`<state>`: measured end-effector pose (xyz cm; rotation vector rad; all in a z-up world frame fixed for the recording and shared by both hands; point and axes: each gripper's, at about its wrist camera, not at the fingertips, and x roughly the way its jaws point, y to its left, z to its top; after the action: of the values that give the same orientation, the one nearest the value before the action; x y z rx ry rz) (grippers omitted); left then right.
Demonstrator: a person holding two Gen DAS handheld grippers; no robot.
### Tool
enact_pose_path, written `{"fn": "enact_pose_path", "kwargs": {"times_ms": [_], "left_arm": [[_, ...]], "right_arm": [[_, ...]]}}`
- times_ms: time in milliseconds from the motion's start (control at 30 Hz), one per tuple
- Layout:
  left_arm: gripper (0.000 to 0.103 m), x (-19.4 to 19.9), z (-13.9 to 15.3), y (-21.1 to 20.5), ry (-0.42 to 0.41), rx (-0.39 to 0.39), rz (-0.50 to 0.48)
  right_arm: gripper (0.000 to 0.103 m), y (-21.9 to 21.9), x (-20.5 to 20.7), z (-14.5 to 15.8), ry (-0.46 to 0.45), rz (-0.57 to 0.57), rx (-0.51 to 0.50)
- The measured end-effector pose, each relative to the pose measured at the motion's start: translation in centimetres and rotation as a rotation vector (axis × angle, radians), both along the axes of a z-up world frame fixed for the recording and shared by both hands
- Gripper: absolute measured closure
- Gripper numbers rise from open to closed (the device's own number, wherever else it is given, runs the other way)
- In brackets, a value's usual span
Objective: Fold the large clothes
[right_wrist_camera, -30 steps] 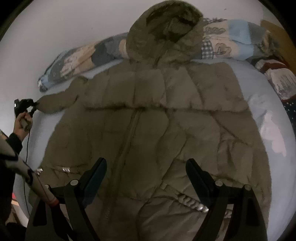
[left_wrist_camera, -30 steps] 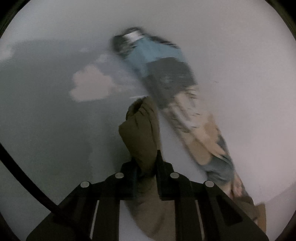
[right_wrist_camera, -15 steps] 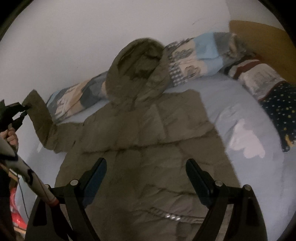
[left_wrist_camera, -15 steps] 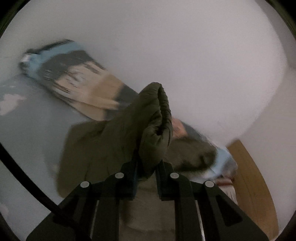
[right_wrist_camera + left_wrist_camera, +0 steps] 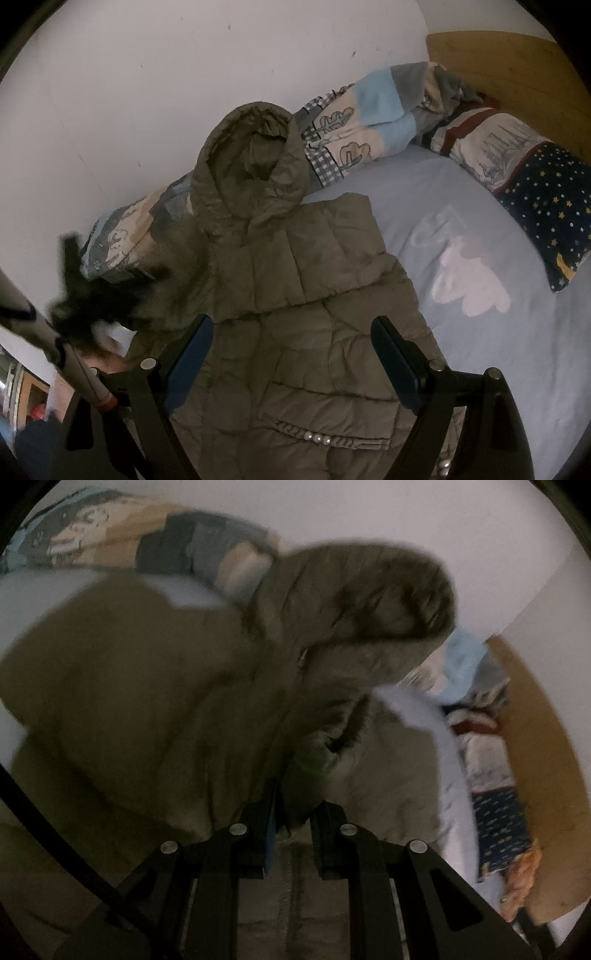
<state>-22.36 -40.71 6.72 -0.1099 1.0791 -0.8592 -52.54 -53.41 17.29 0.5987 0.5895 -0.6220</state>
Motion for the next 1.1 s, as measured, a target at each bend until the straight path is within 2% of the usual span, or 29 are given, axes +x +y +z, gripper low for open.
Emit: {"fn": "enact_pose_path", "kwargs": {"times_ms": [67,133,200,233,267,333,400,467,600,733,800,867,900,967,1033,1100], "left_arm": [[0.087,-0.5,-1.4,-0.5,0.005,0.039,-0.006],[0.084,-0.7,-1.6,-0.9,-0.009,0.066,-0.025],[0.069,-1.1,-0.7,-1.2,-0.032,0.104,-0.069],[0.054,-1.4,-0.1,-1.3,-0.025,0.116,-0.105],[0.049,-1.8,0.7,-1.2,-0.029,0.117,-0.126],[0.049,-2.9,2.5,-0.4,-0.068,0.11,-0.147],[0.045,-4.2,5.3,2.1,-0.128,0.081,-0.148],[0.034,-5.0,7.3,5.5,-0.179,0.094,-0.112],[0.028,-6.2,8.8,13.2,-0.281,0.141,-0.002],[0.025,-5.2,7.0,20.5,-0.388,0.174,0.216],[0.025,-3.5,5.6,21.5,-0.367,0.21,0.28],[0.025,-1.6,5.0,21.7,-0.296,0.214,0.27],[0.025,-1.2,5.3,21.6,-0.299,0.217,0.276],[0.025,-1.2,6.5,21.7,-0.336,0.199,0.299],[0.025,-1.7,7.8,21.3,-0.373,0.15,0.259],[0.025,-2.2,8.4,20.6,-0.409,0.157,0.212]], "right_arm": [[0.012,0.0,-0.2,0.0,-0.001,0.001,0.002],[0.012,0.0,-0.1,0.0,0.0,0.003,0.004],[0.012,-0.1,-0.2,0.0,0.003,0.003,0.005],[0.012,-0.2,-0.3,0.0,0.002,0.004,0.008],[0.012,-0.3,-0.4,0.0,0.002,0.003,0.011],[0.012,-0.5,-0.3,-0.1,0.0,0.0,0.023],[0.012,-0.8,-0.3,-0.4,-0.009,-0.005,0.048],[0.012,-1.0,-0.2,-0.7,-0.013,-0.009,0.065],[0.013,-1.8,-0.1,-1.8,-0.032,0.003,0.13],[0.012,-2.1,0.4,-3.3,-0.06,0.048,0.23],[0.012,-2.1,0.9,-4.3,-0.077,0.074,0.282],[0.012,-2.1,1.3,-5.3,-0.099,0.097,0.343],[0.012,-2.0,1.5,-5.8,-0.111,0.107,0.373],[0.012,-1.8,2.1,-6.8,-0.124,0.126,0.419],[0.012,-1.4,2.9,-7.7,-0.138,0.132,0.47],[0.012,-1.2,3.9,-8.6,-0.155,0.116,0.518]]}}
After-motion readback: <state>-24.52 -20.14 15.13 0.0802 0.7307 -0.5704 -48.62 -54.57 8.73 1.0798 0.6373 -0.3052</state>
